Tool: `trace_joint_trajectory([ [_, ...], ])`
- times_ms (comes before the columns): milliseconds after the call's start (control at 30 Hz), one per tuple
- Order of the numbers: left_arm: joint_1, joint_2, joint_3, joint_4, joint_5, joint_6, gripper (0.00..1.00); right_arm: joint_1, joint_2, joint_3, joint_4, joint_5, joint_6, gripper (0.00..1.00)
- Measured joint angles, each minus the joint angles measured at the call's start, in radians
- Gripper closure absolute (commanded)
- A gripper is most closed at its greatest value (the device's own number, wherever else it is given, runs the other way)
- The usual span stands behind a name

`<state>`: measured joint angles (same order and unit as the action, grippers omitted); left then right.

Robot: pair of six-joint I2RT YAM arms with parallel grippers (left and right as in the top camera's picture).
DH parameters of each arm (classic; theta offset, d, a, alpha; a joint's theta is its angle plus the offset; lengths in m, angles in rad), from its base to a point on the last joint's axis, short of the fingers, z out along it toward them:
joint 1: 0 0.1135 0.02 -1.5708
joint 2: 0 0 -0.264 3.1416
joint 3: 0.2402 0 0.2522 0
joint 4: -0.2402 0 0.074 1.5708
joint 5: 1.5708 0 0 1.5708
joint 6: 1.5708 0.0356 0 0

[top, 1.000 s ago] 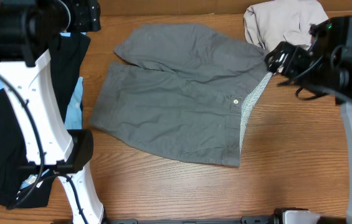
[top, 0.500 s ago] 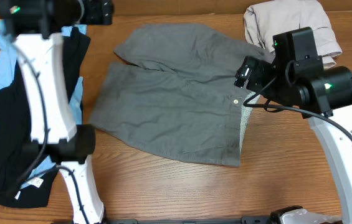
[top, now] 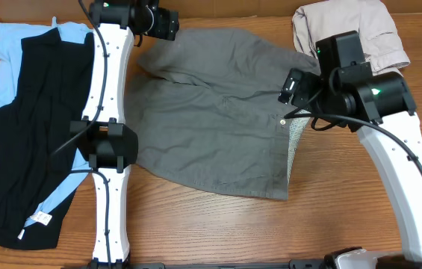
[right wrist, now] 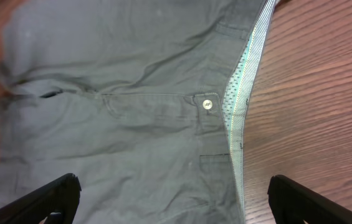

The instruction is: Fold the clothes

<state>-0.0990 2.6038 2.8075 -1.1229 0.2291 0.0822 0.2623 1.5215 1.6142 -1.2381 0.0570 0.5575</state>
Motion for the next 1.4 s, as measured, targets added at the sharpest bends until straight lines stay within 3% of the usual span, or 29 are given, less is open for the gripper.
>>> trace_joint_trajectory([
  [533, -0.031, 0.196, -0.003, -0.058, -0.105, 0.000, 0.26, 0.000, 0.066, -0.040, 0.050, 0.003, -0.032, 0.00],
  [767, -0.052, 0.198, -0.027, -0.105, -0.207, -0.016, 0.19, 0.000, 0.066, -0.040, 0.052, 0.002, -0.035, 0.00],
  [900, -0.051, 0.198, -0.060, -0.128, -0.253, -0.056, 0.10, 0.000, 0.066, -0.040, 0.052, 0.002, -0.035, 0.00],
  [1100, -0.049, 0.182, -0.104, -0.135, -0.263, -0.082, 0.07, 0.000, 0.066, -0.040, 0.053, -0.005, -0.035, 0.00],
  [1400, 0.010, 0.144, -0.172, -0.353, -0.247, -0.220, 0.05, 0.000, 0.066, -0.040, 0.058, -0.010, -0.035, 0.00],
])
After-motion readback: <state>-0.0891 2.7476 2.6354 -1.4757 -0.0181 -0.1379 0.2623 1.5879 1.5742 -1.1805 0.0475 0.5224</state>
